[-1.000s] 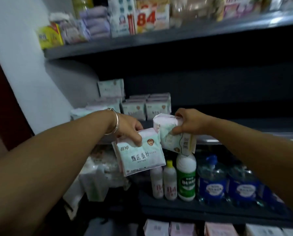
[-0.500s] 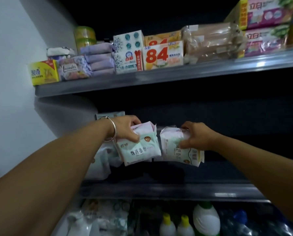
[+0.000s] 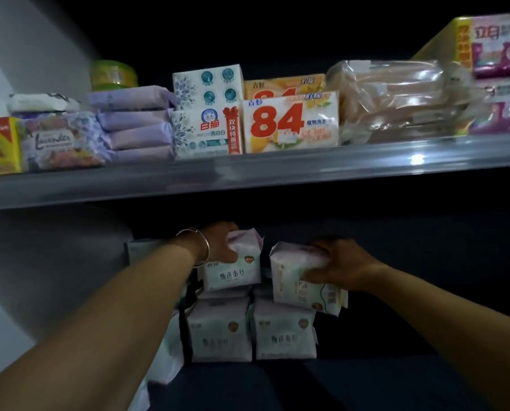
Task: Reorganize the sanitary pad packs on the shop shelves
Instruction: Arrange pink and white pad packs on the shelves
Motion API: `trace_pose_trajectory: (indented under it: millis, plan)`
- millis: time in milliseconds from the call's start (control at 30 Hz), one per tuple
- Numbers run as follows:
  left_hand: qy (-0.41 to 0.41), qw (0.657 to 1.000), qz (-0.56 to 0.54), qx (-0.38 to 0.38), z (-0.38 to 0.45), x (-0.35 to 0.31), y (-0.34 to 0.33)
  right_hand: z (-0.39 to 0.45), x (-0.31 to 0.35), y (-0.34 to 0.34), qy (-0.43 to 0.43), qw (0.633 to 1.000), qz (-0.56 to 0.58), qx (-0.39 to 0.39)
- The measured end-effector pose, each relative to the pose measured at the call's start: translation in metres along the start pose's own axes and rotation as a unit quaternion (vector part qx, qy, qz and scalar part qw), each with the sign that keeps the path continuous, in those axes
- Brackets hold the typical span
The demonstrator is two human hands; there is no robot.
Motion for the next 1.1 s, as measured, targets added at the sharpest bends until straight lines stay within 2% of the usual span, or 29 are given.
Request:
trace_pose_trajectory:
  millis: [233,400,500,633,700,867,1100]
  plan:
    - [-0.023,1.000,-0.010,0.008,0.059,0.026,-0.022,0.030,-0.016,-0.010,0.019,0.997,0.047,-0.058]
    - [-0.018,1.000,0.014,0.019,0.082,0.049,-0.043,0.051,-0.024,-0.025,0.017,0.998,0.029,-0.059]
    - [-0.024,1.000,0.007,-0.009,0.089,0.062,-0.055,0.058,-0.019,-0.031,0.024,0.998,0.009,-0.053]
    - [-0.082,0.993,0.065,-0.049,0.083,0.057,-0.075,0.061,-0.016,-0.034,0.032,0.998,0.012,-0.059]
    - [-0.094,0.991,0.056,-0.072,0.083,0.056,-0.082,0.062,-0.014,-0.034,0.037,0.997,0.016,-0.063]
    - [-0.047,0.989,0.082,-0.110,0.094,0.064,-0.089,0.062,-0.012,-0.034,0.045,0.997,0.010,-0.066]
    - [0.010,0.994,0.084,-0.075,0.102,0.073,-0.099,0.061,-0.013,-0.036,0.040,0.997,0.001,-0.068]
Point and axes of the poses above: each hand's wrist, its own z-axis towards the middle knuckle, its own y-axis out of the back of the hand, x = y × z, the point moved 7 cm from there along z, towards the middle knuckle, and after that the axes turned 9 degrees about -z, right-handed, at the moved point
